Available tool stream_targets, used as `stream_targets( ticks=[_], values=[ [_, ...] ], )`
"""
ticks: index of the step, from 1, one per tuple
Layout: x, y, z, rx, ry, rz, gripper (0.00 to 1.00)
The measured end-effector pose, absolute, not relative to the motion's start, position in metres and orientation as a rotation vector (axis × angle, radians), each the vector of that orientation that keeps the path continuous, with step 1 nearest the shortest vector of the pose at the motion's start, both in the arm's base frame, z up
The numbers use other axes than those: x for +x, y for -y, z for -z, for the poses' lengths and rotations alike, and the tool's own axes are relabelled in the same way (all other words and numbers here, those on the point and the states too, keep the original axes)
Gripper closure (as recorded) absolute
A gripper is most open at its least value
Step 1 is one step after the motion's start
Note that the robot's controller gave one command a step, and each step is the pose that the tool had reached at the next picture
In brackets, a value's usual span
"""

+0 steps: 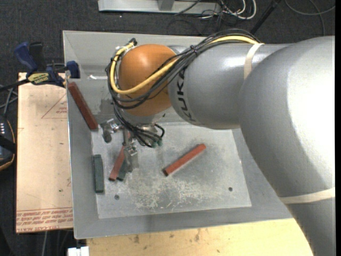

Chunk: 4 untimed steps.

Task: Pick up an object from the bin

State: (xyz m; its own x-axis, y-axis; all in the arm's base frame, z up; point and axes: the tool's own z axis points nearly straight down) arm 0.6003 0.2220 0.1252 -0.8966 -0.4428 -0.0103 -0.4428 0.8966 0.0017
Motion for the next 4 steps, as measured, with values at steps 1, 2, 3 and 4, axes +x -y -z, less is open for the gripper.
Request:
stream_targets(
  ticks=[1,2,3,4],
  values=[
    [0.625,-0.237,-0.070,-1.131,-2.929,-0.003,1.00],
    [0.625,-0.237,-0.069,-1.131,-2.930,-0.003,1.00],
    [0.606,-0.226,-0.116,-1.090,-2.954,-0.005,1.00],
    [0.615,-0.225,-0.242,-1.135,-2.926,-0.003,1.00]
  ],
)
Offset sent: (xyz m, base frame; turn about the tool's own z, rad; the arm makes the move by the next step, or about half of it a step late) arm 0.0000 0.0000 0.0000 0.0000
